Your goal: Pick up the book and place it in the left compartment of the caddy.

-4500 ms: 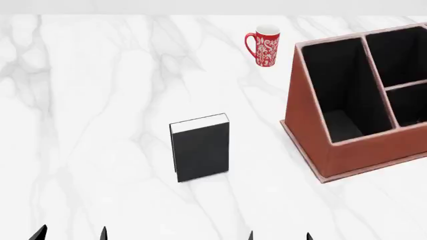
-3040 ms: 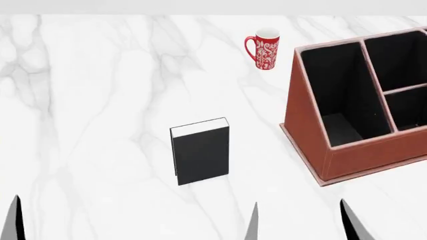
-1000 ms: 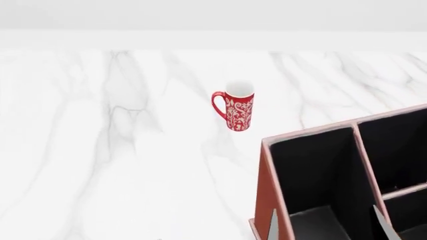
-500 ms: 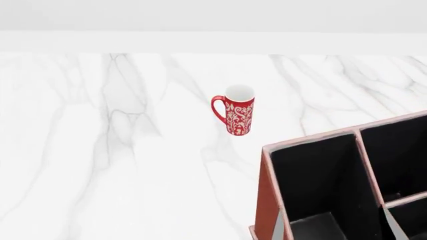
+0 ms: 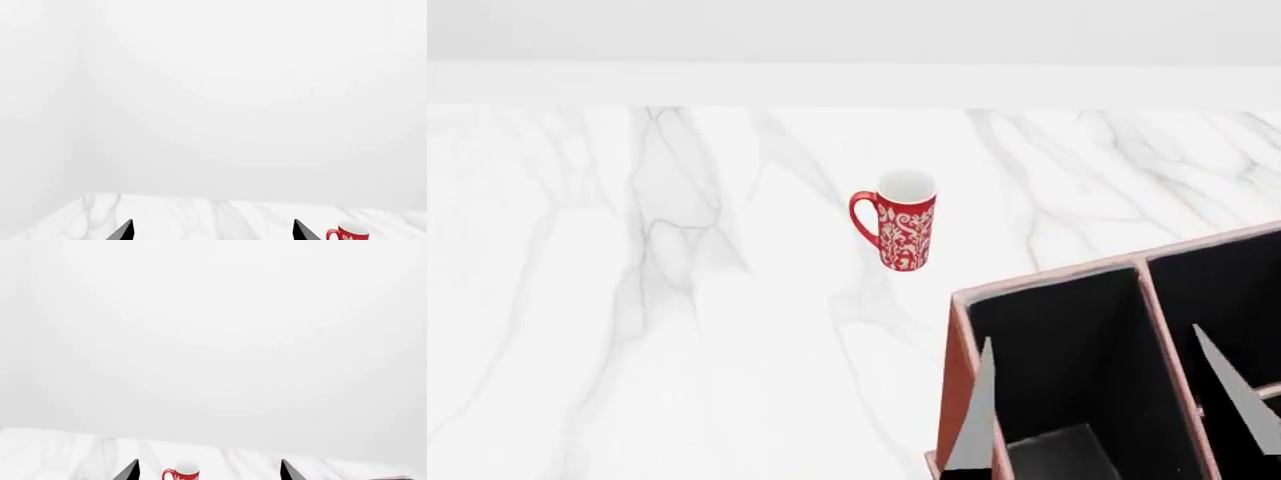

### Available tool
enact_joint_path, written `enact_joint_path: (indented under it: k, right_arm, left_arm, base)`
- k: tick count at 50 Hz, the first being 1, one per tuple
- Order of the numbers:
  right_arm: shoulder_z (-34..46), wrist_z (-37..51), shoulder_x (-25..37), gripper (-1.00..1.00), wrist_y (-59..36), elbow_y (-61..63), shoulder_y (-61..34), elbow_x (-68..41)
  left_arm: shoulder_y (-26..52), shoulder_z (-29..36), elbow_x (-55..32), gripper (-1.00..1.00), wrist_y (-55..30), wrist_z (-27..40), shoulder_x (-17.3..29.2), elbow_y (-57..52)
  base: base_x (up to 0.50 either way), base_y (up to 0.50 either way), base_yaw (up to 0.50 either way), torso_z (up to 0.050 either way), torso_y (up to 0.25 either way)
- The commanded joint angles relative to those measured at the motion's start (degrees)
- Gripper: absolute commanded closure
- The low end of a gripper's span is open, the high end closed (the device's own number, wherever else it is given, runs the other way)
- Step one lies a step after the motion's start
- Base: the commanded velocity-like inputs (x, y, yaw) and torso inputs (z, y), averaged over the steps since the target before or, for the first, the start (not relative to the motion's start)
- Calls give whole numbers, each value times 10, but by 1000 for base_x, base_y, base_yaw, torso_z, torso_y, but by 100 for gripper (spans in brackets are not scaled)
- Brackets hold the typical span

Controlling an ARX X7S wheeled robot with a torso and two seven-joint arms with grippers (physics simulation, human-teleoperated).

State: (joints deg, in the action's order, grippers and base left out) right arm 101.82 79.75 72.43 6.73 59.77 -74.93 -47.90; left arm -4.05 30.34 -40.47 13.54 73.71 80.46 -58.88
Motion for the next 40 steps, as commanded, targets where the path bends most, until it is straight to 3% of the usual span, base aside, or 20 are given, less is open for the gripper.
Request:
enact_joint_path:
  k: [1,19,40]
  right_arm:
    - [43,-54,11,-100,-12,1,-180,-114]
    - [94,-131,-36,-100,-66,1,-416,-241]
    - [78,-245,-92,-100,-96,-108,-449,-236]
  left_arm:
    - [-13,-1,9,-100,31,14,23,2]
    - [-15,2,14,-100,40,19,31,2]
    - [-16,6,17,-100,63,30,50,6]
  base:
    - [0,0,0,0,0]
    - [0,0,0,0,0]
    - [0,0,0,0,0]
